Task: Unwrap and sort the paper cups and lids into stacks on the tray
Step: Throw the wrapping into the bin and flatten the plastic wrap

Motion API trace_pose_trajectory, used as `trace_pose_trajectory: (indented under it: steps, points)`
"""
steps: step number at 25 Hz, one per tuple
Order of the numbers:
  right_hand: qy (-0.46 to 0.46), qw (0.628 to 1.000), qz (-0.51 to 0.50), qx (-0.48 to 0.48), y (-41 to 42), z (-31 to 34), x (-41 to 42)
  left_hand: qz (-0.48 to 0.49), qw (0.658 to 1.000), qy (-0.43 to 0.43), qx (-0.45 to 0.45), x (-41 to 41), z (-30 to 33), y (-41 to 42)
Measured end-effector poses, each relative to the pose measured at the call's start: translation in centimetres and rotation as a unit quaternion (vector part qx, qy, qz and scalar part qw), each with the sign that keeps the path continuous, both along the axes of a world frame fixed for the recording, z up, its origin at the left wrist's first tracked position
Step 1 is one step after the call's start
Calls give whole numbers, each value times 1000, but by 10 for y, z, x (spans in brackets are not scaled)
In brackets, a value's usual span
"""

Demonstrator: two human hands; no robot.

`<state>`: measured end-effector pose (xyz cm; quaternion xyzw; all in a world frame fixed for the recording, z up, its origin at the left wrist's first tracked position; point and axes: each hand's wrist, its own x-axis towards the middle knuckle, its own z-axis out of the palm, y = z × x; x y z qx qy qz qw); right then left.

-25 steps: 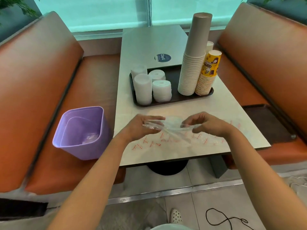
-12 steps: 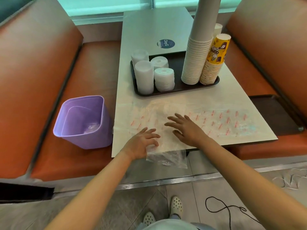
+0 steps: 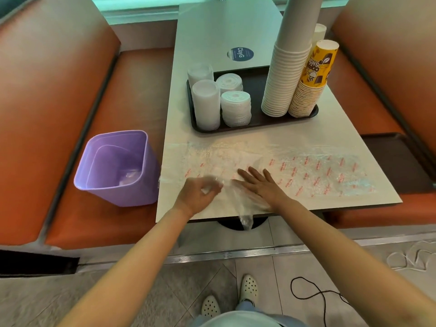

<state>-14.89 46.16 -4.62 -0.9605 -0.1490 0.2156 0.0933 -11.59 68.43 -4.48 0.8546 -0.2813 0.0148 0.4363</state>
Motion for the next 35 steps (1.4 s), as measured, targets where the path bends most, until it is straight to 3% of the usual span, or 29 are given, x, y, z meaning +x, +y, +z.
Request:
trace_pose_trajectory:
  steps: [2,4,5,8,9,10,13,16,20,22,24,26,28,29,31,33,35]
  points:
    - [19,1000,-21,-6,0,-1,2,71,987,134,-57,11,21,-20]
    - [40,988,-108,99,-1,1,1,114,960,243,-80,26,30,-36]
    - [65,956,-196,211,-4,4,-4,136,948,276,-79,32,29,-41]
    - [144,774,-354,505,-7,21,-3,211,929,303,-26,41,19,-43]
    - [144,739,-363,548,-8,20,1,231,925,303,-15,41,17,-42]
    - [128,735,-355,562,-10,16,4,243,922,300,-8,42,15,-43]
    - [33,757,-373,536,-7,4,6,265,922,284,7,45,12,-46]
    - [-66,745,-431,505,1,2,7,292,921,246,73,43,9,-49]
    - [-104,734,-459,490,6,0,7,288,928,180,151,37,5,-53]
    - [-199,755,-444,439,9,2,4,283,928,167,175,37,2,-56]
    - [-417,816,-293,274,9,0,6,283,926,163,191,36,1,-59]
    - [-522,840,-57,134,11,-4,15,283,922,160,209,37,1,-61]
    - [-466,881,66,49,15,-5,22,274,920,164,229,38,2,-61]
    - [-397,916,58,14,16,-2,24,266,919,162,243,39,3,-62]
    - [-232,972,-30,-17,14,1,28,251,916,155,271,41,4,-64]
    - [-110,988,-107,-30,9,-2,31,245,912,158,287,43,5,-63]
    - [-80,987,-134,-28,4,-9,32,243,909,168,293,47,6,-62]
